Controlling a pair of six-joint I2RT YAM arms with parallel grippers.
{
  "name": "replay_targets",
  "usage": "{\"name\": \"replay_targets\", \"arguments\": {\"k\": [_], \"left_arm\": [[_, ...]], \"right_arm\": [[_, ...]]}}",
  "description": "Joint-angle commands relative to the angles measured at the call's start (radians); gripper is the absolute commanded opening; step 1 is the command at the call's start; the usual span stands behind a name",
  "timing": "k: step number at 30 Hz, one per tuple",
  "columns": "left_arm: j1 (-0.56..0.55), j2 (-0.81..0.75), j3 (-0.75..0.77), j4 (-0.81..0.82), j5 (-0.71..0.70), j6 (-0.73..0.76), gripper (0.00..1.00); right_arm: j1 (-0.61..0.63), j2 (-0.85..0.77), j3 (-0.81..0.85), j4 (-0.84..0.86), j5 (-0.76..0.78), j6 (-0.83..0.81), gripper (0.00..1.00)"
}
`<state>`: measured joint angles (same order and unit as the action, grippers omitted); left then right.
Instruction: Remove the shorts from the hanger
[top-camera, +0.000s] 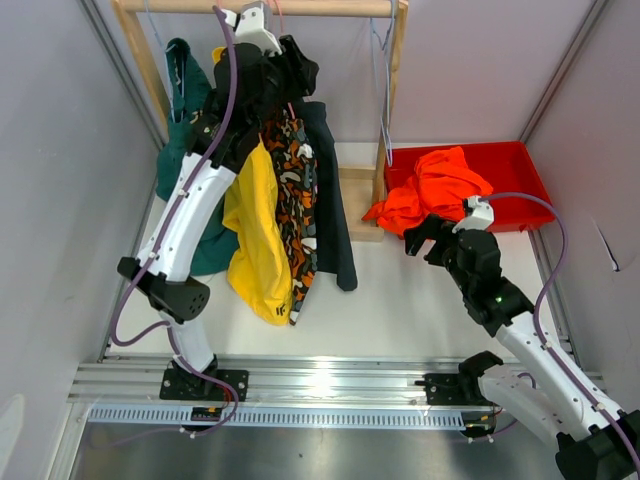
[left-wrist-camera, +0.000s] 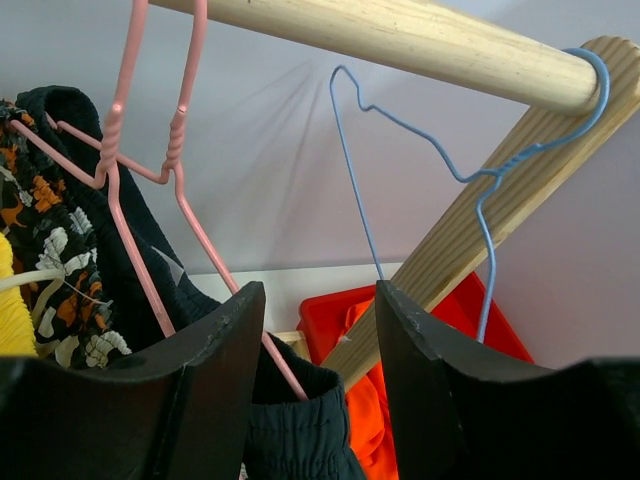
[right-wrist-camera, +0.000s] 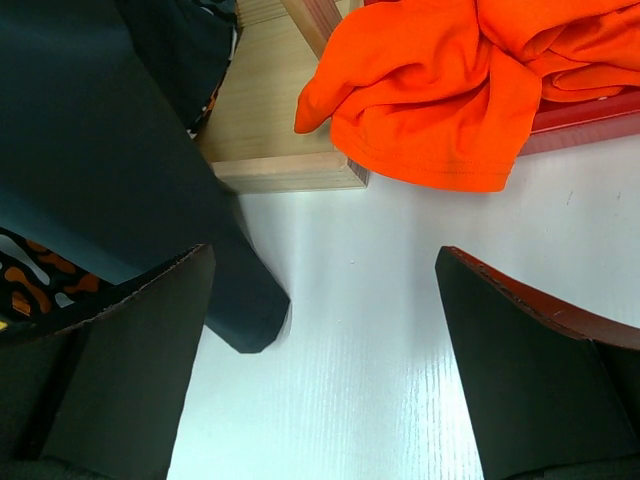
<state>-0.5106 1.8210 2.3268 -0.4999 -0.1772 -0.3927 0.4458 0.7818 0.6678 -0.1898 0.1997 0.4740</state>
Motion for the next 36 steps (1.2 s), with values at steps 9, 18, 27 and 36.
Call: {"name": "replay_targets", "arguments": {"k": [9,18,27,36], "left_arm": [[0.011,0.014,0.01,-0.066,-0.1,-0.031,0.58],[0.011,0.046,0.013,-0.054,-0.102,-0.032,0.6],[0.011,0.115,0.055,-0.051,-0.11,-0.038,0.6],[0.026,0.15,0.075,-0.02,-0.108,-0.041,0.31]], "right_arm": [[0.005,0.014,-0.013,0.041,0.02,-0.015,1.0],[0.001,0.014,-0.016,0.036,0.024,-0.025,0.99],[-0.009,0.013,-0.02,0.036,0.023,-0.034,0.99],[-0.024,0.028,-0.036,0.055,0.017,-0.04,0.99]]}}
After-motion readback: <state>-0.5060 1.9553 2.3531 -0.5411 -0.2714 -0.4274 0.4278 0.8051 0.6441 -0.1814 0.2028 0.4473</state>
